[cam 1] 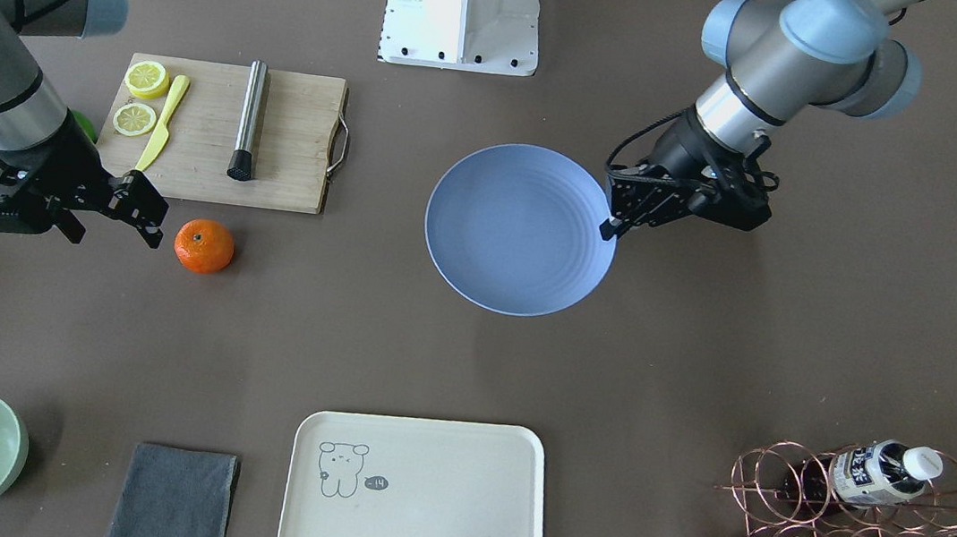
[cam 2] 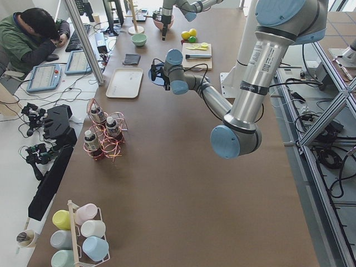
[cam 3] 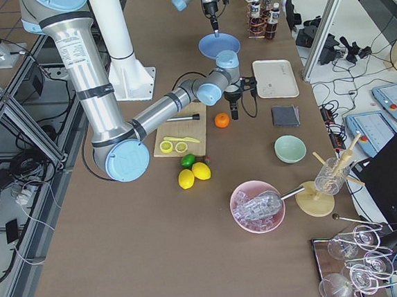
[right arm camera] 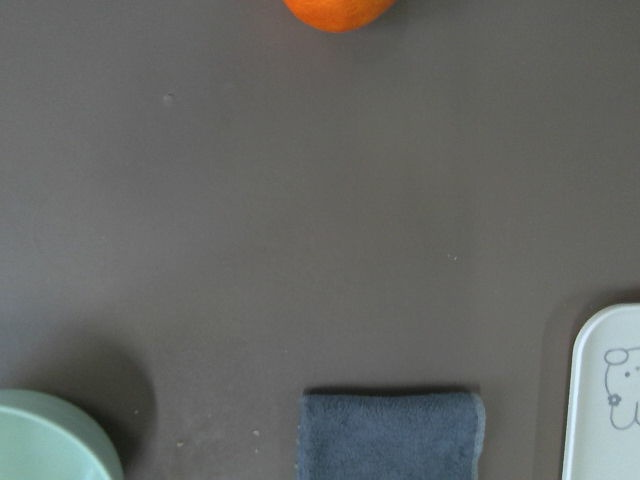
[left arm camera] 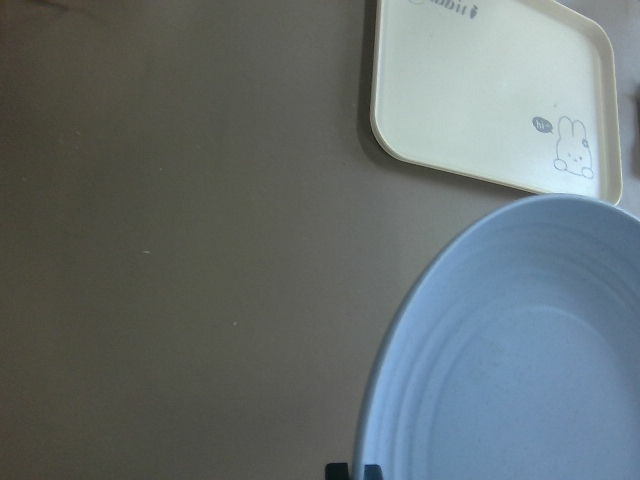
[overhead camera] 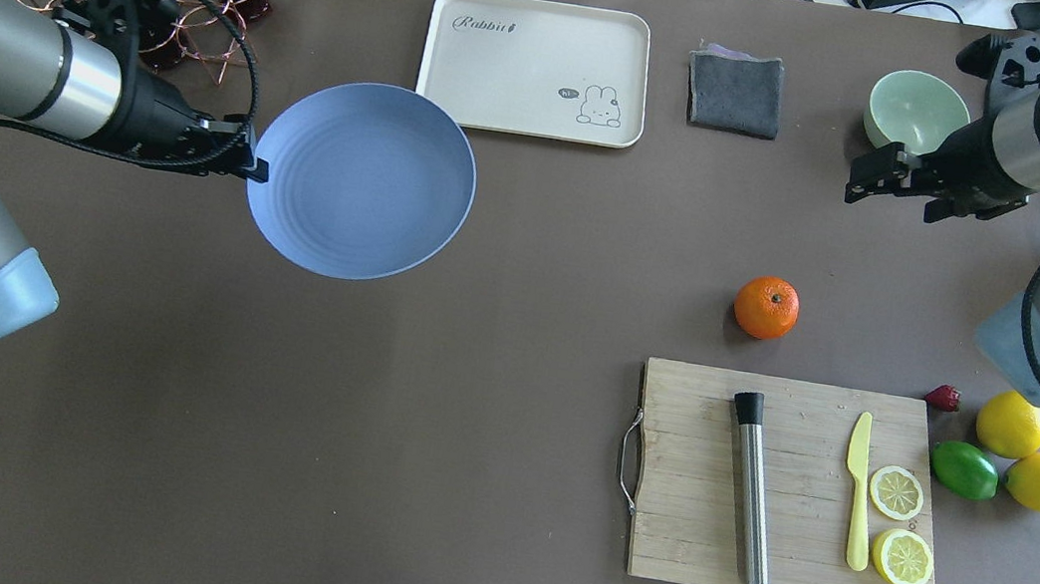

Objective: Pick orange to plate
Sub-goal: 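Drag the blue plate toward the cutting board while right gripper approaches orange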

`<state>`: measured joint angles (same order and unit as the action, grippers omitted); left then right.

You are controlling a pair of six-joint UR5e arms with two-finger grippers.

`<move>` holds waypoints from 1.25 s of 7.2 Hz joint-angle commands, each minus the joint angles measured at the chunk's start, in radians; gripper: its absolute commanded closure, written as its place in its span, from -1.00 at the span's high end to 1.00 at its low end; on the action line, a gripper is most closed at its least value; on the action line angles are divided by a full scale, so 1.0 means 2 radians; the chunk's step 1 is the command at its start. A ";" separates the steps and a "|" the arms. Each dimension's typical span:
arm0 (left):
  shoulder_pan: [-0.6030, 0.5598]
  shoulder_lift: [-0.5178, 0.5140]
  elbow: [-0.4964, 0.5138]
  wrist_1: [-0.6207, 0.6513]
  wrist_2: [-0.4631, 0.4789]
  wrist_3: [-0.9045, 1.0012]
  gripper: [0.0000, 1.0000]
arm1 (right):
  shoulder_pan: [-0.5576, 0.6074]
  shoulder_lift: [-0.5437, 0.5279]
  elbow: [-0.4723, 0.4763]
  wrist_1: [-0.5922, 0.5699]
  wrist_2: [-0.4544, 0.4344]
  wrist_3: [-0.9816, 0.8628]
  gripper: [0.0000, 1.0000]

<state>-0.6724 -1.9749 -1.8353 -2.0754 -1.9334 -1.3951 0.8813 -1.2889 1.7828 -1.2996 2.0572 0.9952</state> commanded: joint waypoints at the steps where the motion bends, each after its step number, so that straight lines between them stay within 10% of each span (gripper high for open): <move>1: 0.101 -0.032 0.004 0.021 0.110 -0.043 -1.00 | -0.041 0.002 -0.003 0.001 -0.029 0.019 1.00; 7: 0.187 -0.038 0.064 0.014 0.213 -0.055 -1.00 | -0.061 0.016 -0.028 0.001 -0.044 0.019 1.00; 9: 0.187 -0.042 0.058 0.014 0.212 -0.051 0.95 | -0.062 0.020 -0.034 0.001 -0.044 0.019 1.00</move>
<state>-0.2977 -2.0536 -1.7137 -2.0482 -1.5108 -1.5012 0.7591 -1.2546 1.7252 -1.2977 1.9703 1.0339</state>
